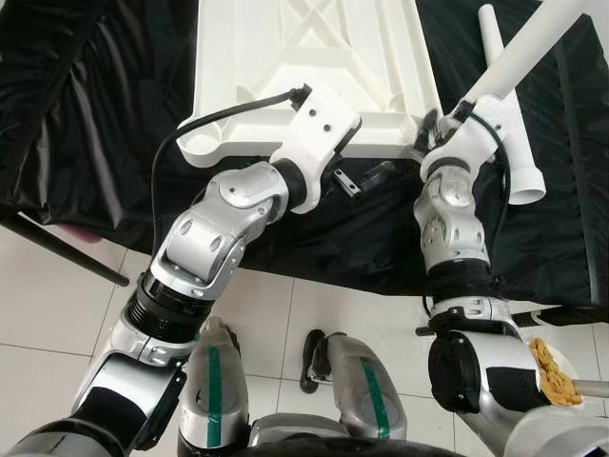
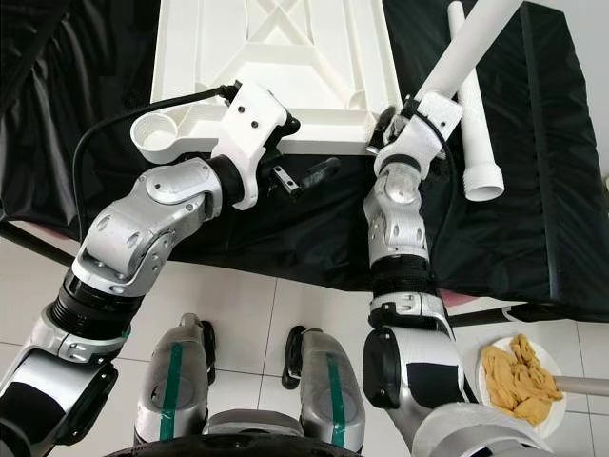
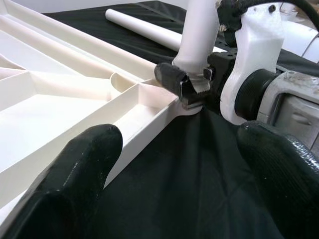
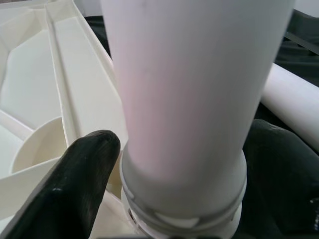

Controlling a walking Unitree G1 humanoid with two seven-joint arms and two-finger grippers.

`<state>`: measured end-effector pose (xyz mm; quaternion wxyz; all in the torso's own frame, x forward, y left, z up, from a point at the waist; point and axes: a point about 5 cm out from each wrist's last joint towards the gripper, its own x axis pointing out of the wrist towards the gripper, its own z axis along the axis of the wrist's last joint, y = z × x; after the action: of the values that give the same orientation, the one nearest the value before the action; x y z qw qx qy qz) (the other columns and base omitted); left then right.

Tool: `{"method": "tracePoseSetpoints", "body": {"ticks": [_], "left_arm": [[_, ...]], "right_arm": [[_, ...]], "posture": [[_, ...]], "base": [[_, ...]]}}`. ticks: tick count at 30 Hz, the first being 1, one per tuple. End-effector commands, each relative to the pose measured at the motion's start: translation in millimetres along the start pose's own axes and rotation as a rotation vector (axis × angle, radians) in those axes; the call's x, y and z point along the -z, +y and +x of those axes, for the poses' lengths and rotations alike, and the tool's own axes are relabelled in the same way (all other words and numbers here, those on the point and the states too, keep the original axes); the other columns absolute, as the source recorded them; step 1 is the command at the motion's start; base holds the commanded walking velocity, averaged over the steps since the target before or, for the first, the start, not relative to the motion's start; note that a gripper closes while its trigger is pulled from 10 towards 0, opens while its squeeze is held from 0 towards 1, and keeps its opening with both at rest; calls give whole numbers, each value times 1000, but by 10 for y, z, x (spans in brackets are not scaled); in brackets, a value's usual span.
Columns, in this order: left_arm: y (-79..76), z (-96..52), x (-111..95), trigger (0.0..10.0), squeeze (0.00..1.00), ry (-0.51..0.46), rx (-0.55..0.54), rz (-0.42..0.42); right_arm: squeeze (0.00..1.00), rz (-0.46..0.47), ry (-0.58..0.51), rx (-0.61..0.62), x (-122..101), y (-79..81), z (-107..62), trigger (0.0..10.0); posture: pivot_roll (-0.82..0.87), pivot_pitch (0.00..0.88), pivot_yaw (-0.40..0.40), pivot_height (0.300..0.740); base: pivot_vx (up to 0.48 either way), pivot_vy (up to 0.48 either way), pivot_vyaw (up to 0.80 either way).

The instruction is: Building children table

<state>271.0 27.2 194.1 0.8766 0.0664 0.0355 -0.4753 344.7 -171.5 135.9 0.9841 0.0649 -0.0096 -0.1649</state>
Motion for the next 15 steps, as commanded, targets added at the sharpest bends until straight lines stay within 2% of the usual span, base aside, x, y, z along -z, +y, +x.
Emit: {"method": "tracePoseSetpoints", "body": {"ticks": [1, 3, 4, 5, 10, 15], "left_arm": [[-30, 18, 15, 10000, 0, 7, 19, 5], [-30, 18, 16, 10000, 0, 7, 19, 5], [-28, 22, 19, 10000, 0, 8, 20, 7], [-25, 36, 23, 10000, 0, 9, 21, 11], [-14, 115, 48, 10000, 0, 19, 35, 24], [2, 185, 54, 10000, 0, 22, 36, 31]], "right_arm": [[1000, 8, -7, -36, -16, -5, -6, 10000], [1000, 10, -7, -47, -20, -2, -7, 10000], [604, 9, -24, -71, -47, -2, -10, 10000], [0, 1, -49, -105, -88, -11, -15, 10000], [0, 28, -105, -214, -182, -33, -30, 10000], [0, 47, -146, -273, -268, -21, -34, 10000]], "posture": [[124, 85, -96, 740], [124, 85, -96, 740], [120, 85, -97, 740], [120, 85, -98, 740], [112, 79, -96, 740], [106, 75, -91, 740]], "base": [[0, 0, 0], [0, 0, 0], [0, 0, 0], [0, 0, 0], [0, 0, 0], [0, 0, 0]]}}
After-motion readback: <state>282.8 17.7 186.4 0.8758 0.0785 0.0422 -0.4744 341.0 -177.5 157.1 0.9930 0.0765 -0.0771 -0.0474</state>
